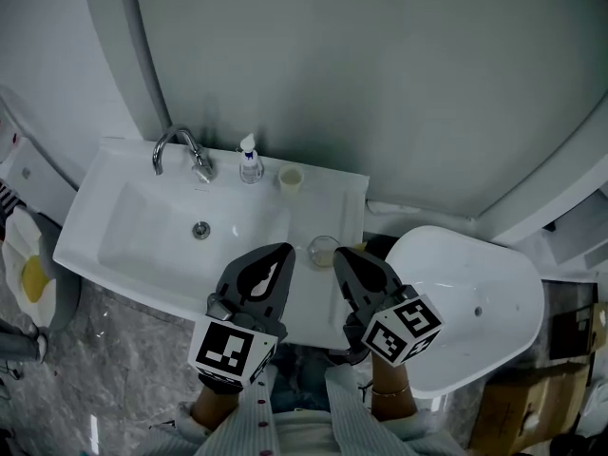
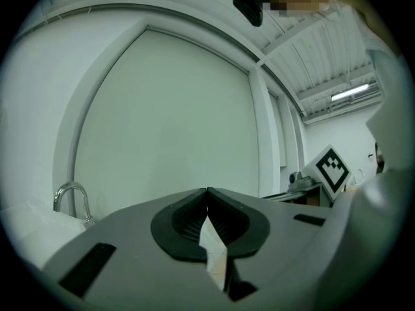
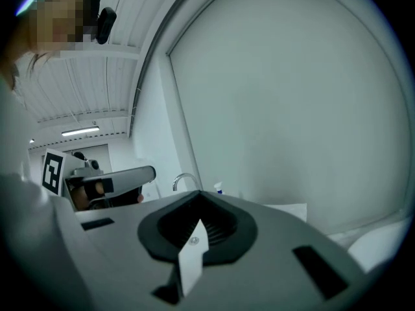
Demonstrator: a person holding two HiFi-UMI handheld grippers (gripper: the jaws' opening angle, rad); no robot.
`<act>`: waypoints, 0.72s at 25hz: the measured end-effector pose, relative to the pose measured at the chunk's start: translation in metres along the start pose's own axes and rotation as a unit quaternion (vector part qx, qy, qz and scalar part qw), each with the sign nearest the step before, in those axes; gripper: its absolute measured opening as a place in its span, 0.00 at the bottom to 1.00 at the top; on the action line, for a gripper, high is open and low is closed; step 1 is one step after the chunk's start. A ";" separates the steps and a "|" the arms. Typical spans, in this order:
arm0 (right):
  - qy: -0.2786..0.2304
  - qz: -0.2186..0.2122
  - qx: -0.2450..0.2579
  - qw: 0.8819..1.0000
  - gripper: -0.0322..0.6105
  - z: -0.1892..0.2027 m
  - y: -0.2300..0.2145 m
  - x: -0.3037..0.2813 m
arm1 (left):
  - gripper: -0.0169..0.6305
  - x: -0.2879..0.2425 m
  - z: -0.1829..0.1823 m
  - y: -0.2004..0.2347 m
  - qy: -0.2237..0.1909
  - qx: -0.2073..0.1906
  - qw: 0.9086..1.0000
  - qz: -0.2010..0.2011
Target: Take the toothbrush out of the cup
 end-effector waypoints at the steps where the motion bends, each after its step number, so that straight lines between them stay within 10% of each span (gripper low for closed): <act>1: -0.001 0.005 0.000 1.000 0.07 -0.001 -0.001 0.002 | 0.05 -0.002 0.001 -0.002 0.000 0.002 1.000 0.005; 18: -0.008 0.022 -0.003 1.000 0.07 -0.011 -0.029 0.019 | 0.05 -0.030 0.000 -0.021 0.003 0.009 1.000 0.016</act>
Point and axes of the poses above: the fingertips, and each gripper's own axes: x backward along the fingers, y to its left, z out of its underside, the point moved 4 cm from there along x, backward along the fingers, and after that the axes turned 6 degrees about y, right-handed, at the moved point
